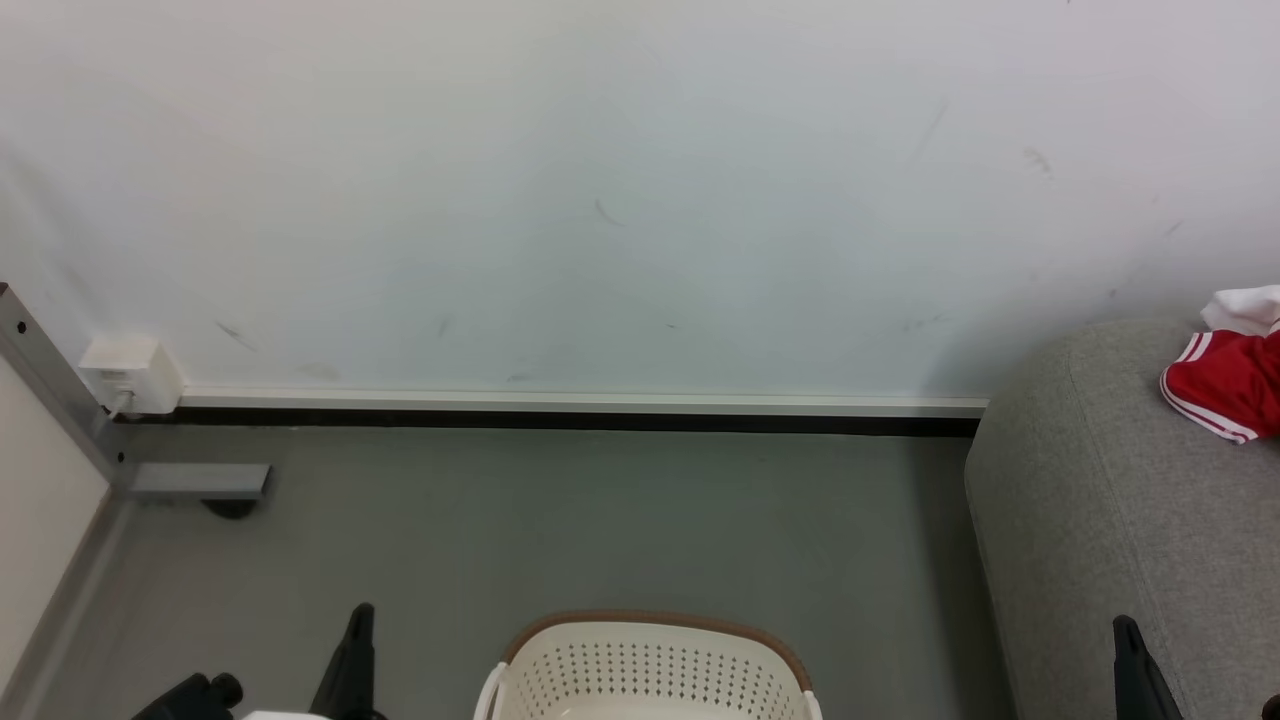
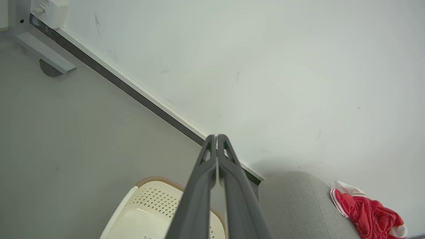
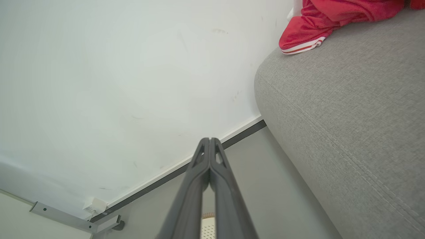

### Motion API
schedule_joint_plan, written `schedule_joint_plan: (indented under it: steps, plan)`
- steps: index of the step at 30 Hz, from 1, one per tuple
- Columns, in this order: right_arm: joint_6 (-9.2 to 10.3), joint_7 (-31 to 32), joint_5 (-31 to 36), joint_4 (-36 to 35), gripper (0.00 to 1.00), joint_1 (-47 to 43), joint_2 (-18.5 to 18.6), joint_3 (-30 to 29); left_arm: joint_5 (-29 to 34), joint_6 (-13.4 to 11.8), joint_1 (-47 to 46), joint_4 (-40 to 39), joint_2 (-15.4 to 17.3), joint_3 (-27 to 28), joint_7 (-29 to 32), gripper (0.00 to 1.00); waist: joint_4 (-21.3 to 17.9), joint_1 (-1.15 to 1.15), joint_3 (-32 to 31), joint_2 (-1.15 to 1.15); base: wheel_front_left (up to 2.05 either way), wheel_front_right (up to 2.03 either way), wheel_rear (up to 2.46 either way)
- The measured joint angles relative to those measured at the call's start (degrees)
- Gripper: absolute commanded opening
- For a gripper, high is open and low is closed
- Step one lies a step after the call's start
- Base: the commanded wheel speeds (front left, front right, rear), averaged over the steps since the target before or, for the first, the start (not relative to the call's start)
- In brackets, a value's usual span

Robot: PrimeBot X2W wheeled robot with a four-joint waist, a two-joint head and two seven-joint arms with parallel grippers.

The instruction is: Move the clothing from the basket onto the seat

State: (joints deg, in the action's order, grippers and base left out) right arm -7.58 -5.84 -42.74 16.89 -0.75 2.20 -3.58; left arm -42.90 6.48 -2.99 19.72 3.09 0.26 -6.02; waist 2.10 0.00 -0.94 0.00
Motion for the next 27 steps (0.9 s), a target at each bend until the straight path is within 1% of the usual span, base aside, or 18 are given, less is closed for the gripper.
schedule_joint_plan:
  steps: [11, 27]
  plan:
    - [0.00, 2.14, -8.21, -0.30, 0.00, 1.36, 0.03, -0.48, -8.53, 0.04, -0.54, -1.03, -0.04, 1.12, 2.02, 0.00, -0.26, 0.00, 0.12, 0.00, 0.00, 0.00, 0.00]
    - [0.00, 4.79, -18.92, -0.86, 0.00, 2.97, 0.08, -1.04, -19.15, 0.14, -1.25, -2.03, -0.12, 2.56, 4.90, 0.00, -0.63, 0.00, 0.28, 0.00, 0.00, 0.00, 0.00]
